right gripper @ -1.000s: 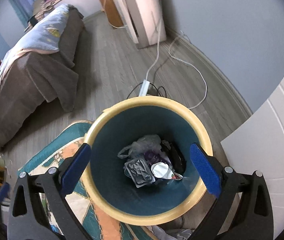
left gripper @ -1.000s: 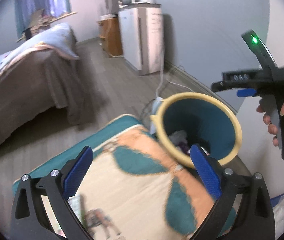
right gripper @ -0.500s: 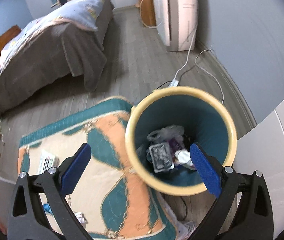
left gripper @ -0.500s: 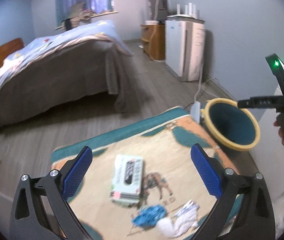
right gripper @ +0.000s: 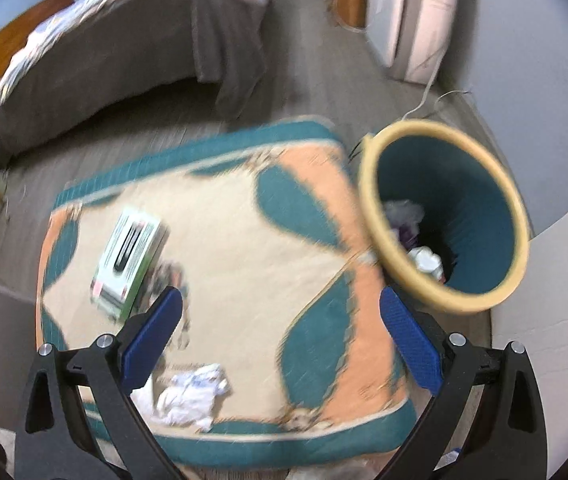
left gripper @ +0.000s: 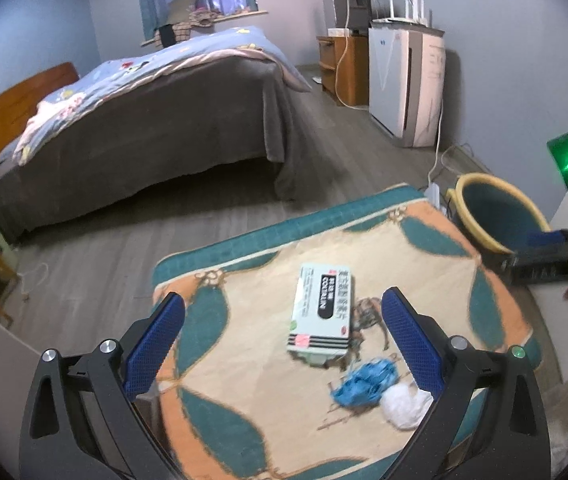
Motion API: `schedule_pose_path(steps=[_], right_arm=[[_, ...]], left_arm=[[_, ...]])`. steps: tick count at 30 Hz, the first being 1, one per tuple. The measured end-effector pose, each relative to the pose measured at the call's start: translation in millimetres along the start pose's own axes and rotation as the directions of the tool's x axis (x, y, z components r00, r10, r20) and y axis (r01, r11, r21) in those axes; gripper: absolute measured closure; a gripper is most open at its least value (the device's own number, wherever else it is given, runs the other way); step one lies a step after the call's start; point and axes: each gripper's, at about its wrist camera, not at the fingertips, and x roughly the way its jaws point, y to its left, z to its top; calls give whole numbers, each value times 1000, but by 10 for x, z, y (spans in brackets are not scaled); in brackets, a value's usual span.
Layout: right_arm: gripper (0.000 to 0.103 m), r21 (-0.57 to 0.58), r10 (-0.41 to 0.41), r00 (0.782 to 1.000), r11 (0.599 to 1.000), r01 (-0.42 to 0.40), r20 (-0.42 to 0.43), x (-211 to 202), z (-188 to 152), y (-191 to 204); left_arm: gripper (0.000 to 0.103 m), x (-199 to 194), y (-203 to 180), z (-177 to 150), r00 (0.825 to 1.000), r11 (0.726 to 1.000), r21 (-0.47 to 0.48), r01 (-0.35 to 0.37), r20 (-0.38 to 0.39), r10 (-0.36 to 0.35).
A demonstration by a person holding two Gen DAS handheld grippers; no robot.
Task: Collect trash
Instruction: 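Move both tools back over the cushion toward the tissue and mask, then grasp the white tissue with the right tool while the left tool grasps the blue mask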
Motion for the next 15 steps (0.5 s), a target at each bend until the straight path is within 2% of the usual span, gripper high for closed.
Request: schedule_pose_path(steps=[6,15], right_arm=[[6,-70,-38,998,997,34,-56,212,-313,331],[6,-186,34,990,981,-60,-137,373,-717,851]], left_arm=[[6,-16,71,-86,1000,1000,0,22,-12,-22],[5,-33,198,-97,999,999,-32,35,-16,-35]])
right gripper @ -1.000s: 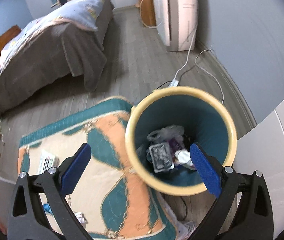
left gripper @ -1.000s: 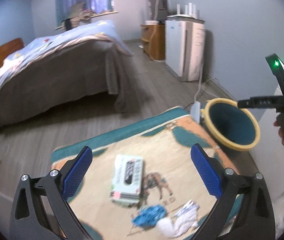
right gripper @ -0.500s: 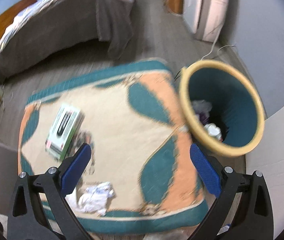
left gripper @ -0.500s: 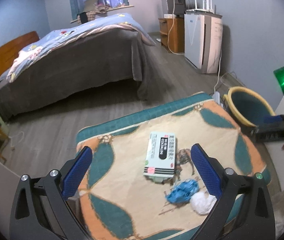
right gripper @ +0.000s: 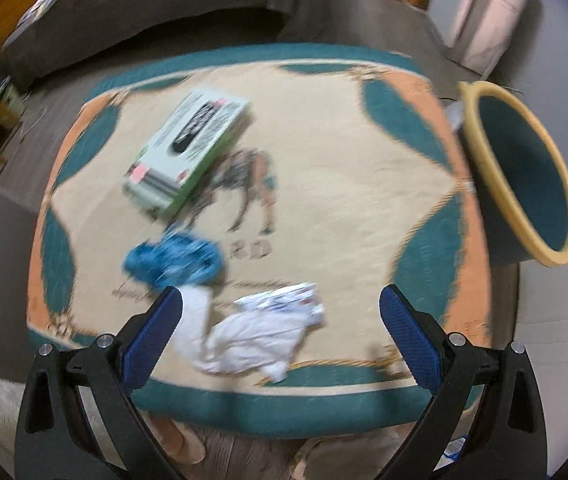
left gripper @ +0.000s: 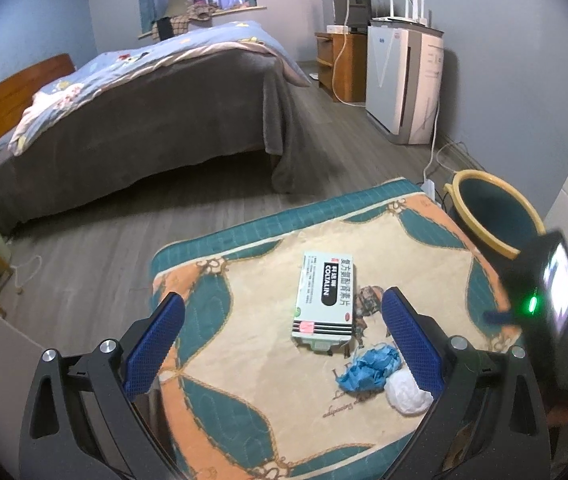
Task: Collect trash
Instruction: 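Grasp the white tissue with the right tool while the left tool grasps the blue mask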
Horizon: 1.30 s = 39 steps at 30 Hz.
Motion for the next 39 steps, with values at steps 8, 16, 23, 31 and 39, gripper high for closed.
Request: schedule_pose_path(steps=[8,16,23,31,39], right_arm=[[38,-95,14,996,995,-23,-91,277,-131,291],[84,-140,43,995,989,-56,-93,298,-79,373],[87,-140,48,998,989,-54,-45,-110,213,150],[87,-123,38,996,992,-28,80,-629,679,-330],[87,-29,72,995,997,-70,66,-494,733,-569]], left_arm=[[6,35,83,-4,1000,999,-40,5,-16,-5],[6,120,103,-32,999,999,-48,4,-50,-6],[6,265,3,-86,995,999,-27,19,-96,-21],[6,466,-215,-176,989,999,33,43,-144,-38],[6,802,-573,-439,961,990,102,95,-271,-64]])
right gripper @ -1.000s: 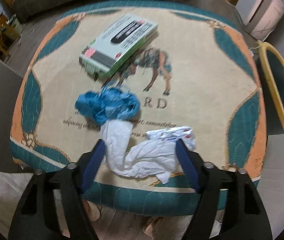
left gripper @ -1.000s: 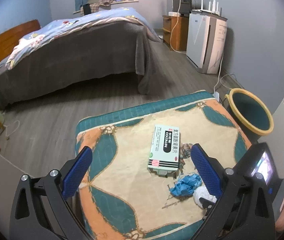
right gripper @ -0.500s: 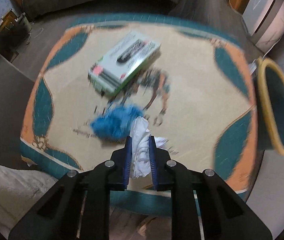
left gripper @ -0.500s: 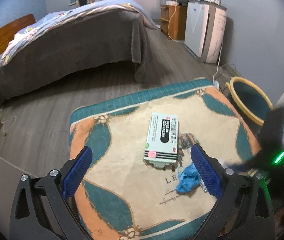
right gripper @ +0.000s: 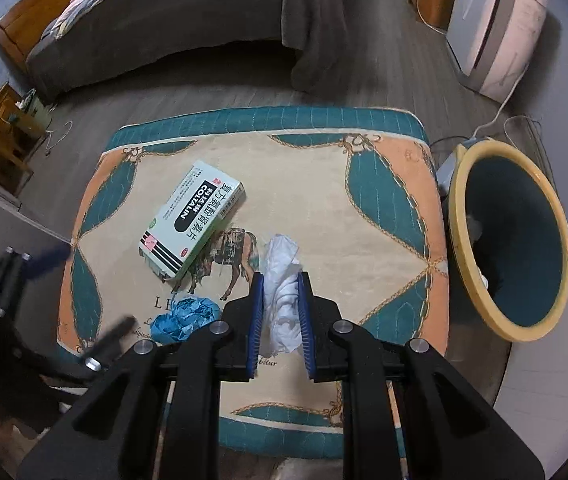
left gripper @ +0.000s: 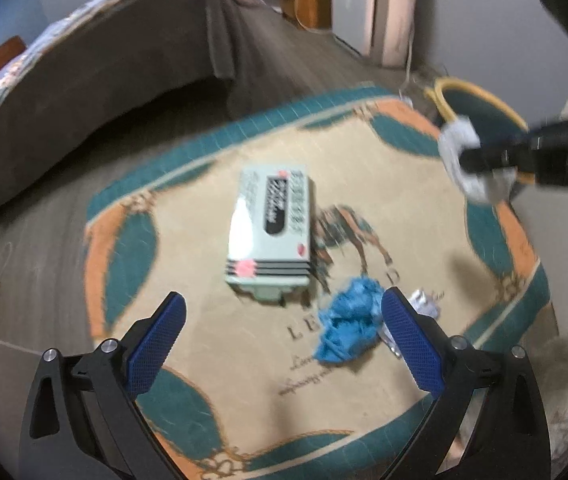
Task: Collect trash
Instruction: 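Grasp the white tissue with the right tool while the left tool grasps the blue mask, then carry the tissue and mask over the wastebasket and open both tools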
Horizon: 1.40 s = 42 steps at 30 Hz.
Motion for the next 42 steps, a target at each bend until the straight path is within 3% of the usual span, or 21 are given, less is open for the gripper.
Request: schedule_pose_path(steps=[4,7,8,17,21,34,42], right_arm=[[87,12,4,1000,1000,-4,-1,13,-1,-16],[87,22,9,1000,1000,-9,9,-4,-5,-33],[87,24,12,1000,1000,-12,10,-5,-7,-32],[87,31,9,1000,999,-9,12,-14,-17,-88],[87,48,8,1000,999,-8,19,-28,-4,-144],[87,55,2,1000,998,-3,24,-37,4,-166],[87,56,1,1000,998,-3,28,-42,17,-160]], left_arm=[[11,174,-116,-62,998,999,18,30,-52,-29],[30,301,-207,-106,993,997,21,76,-96,-74],[31,342,-228,-119,990,996,18,88,-108,-85],[53,655,-370,-209,975,993,12,117,-193,-112],[67,669,-406,-217,976,992,45,116,-189,-105],[71,532,-391,-85,988,993,50,104,-122,-97],[71,169,-280,41,993,993,4,114,-19,-114]])
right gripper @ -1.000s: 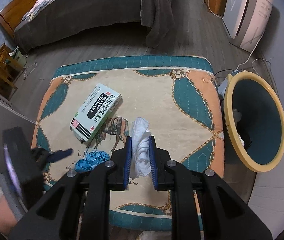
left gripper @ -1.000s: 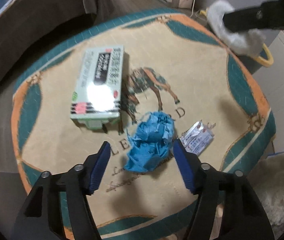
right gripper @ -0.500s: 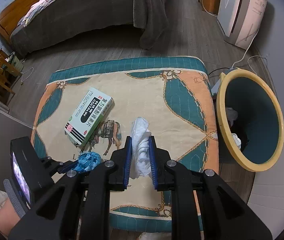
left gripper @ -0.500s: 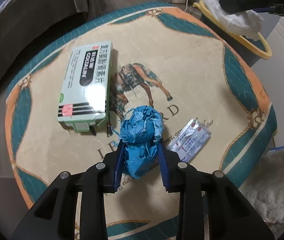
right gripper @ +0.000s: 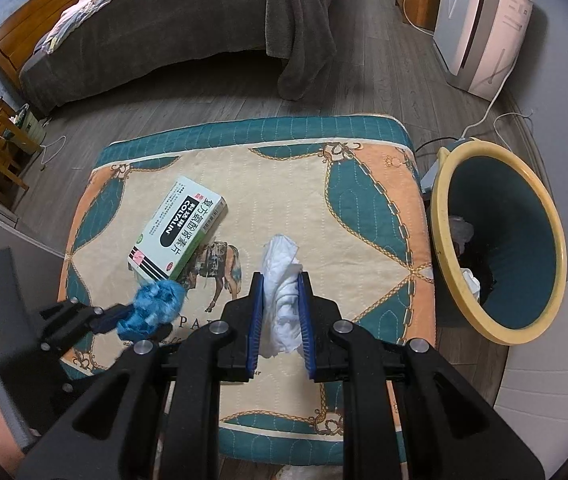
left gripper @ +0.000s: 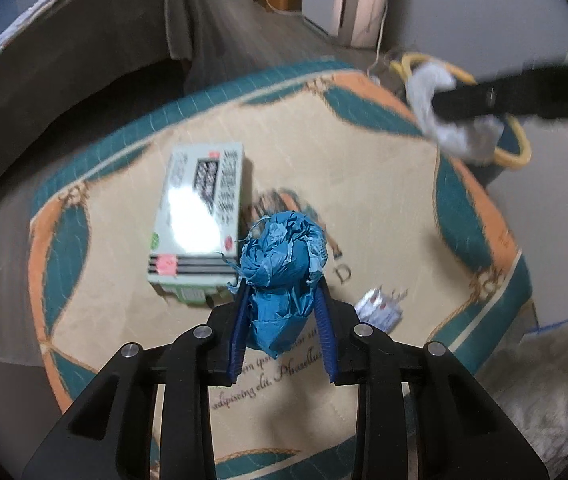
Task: Collect trash
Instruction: 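Carry the tissue and mask over the wastebasket and open both tools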
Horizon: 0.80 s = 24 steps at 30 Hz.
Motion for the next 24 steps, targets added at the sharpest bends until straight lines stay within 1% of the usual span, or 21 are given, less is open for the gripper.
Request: schedule_pose_path(steps=[5,9,11,14,19,21,24], right_arm=[[87,15,6,1000,1000,-7,27,-89,32,-26],[87,18,-5,998,1000,4,70,-202,82,-60],[87,16,-17,996,1000,16,85,-240,105,-75],[87,-9,-57,993,998,58,99,-255,124,-90],[87,-34,-102,988,994,107,118,-267,155,-143],[87,-41,-107,986,993,113,125,-284,164,-178],[87,-31,-95,986,994,100,133,-315,172,-238]], left_arm=[[71,-229,46,182,997,1000,-4,-8,83,9],[71,-443,-1,288,985,997,52,-65,165,55],[71,-503,-24,344,979,995,62,-77,194,63],[71,-527,-35,371,976,997,51,-66,209,54],[71,-473,-55,406,977,998,34,-55,210,47],[71,-444,-77,410,977,998,28,-51,206,44],[71,-390,-118,412,979,998,27,-51,200,44]])
